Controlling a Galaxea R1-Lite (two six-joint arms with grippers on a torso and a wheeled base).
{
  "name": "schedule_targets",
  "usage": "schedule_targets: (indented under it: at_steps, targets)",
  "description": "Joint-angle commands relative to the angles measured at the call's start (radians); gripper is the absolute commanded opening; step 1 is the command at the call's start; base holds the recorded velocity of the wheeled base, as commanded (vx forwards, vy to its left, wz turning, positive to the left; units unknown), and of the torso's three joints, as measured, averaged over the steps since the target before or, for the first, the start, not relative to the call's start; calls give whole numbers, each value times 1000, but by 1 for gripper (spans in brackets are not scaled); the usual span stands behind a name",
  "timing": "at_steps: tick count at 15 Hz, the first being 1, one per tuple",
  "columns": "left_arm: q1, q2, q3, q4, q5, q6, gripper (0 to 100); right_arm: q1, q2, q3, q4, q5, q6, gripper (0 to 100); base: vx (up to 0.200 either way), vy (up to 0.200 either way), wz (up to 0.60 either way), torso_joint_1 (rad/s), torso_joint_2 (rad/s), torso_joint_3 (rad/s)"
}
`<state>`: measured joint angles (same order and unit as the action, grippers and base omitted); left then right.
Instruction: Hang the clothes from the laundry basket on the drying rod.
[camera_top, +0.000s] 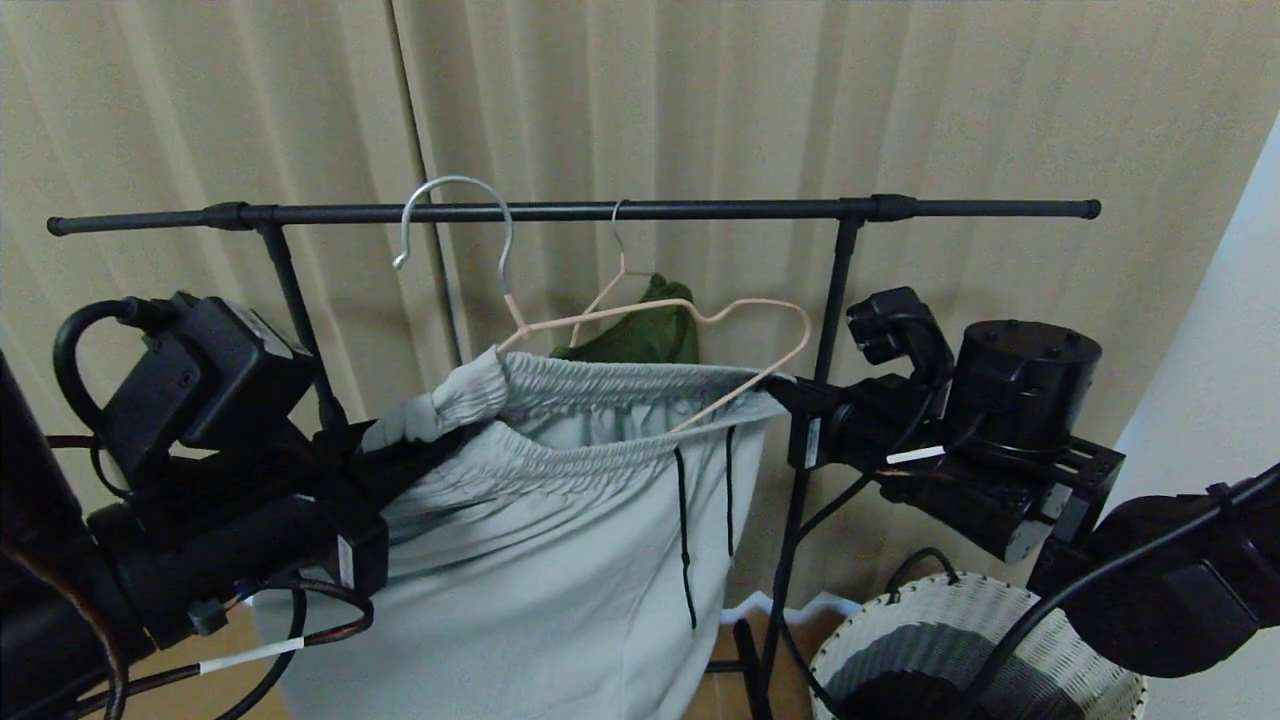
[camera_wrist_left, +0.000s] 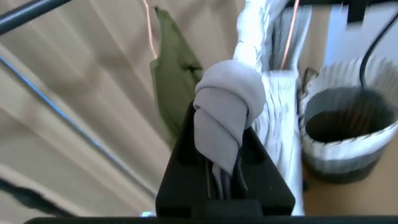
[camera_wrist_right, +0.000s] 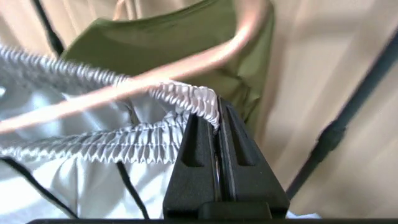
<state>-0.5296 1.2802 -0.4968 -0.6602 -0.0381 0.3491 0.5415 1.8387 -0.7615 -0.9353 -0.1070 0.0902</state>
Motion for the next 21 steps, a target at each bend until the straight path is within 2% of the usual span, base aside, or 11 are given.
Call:
schedule_targets:
  at_steps: [1, 4, 5, 7, 11, 13, 15, 17, 18, 19, 21]
  targets:
    - [13, -4, 34, -1, 0, 47, 0, -20, 2, -10, 6, -2, -1, 0, 0, 0, 0, 0, 0, 0]
    - [25, -4, 53, 1, 0, 125, 0, -20, -3, -12, 20, -2, -6, 0, 0, 0, 0, 0, 0, 0]
    - [54, -5, 66, 1, 0, 186, 0, -20, -6, -25, 39, -2, -6, 0, 0, 0, 0, 0, 0, 0]
    - [89, -7, 78, 1, -3, 240, 0, -23, -7, -36, 46, -2, -9, 0, 0, 0, 0, 0, 0, 0]
    - [115, -9, 104, 5, -5, 306, 0, -23, -9, -38, 49, -2, -23, 0, 0, 0, 0, 0, 0, 0]
    - [118, -2, 118, 5, -3, 332, 0, -15, -19, -32, 53, 0, -58, 0, 0, 0, 0, 0, 0, 0]
    - [118, 2, 119, 7, 0, 337, 0, 37, -35, -30, 62, 1, -90, 0, 0, 0, 0, 0, 0, 0]
    - [120, 33, 106, 1, 14, 323, 0, 103, -61, 19, 67, 0, -99, 0, 0, 0, 0, 0, 0, 0]
    - [120, 33, 106, 1, 15, 321, 0, 106, -62, 21, 67, 0, -101, 0, 0, 0, 0, 0, 0, 0]
    - [109, 31, 101, 1, 61, 245, 0, 169, -96, 67, 66, 0, -127, 0, 0, 0, 0, 0, 0, 0]
    - [99, 34, 101, -1, 99, 208, 0, 189, -118, 82, 64, 0, -167, 0, 0, 0, 0, 0, 0, 0]
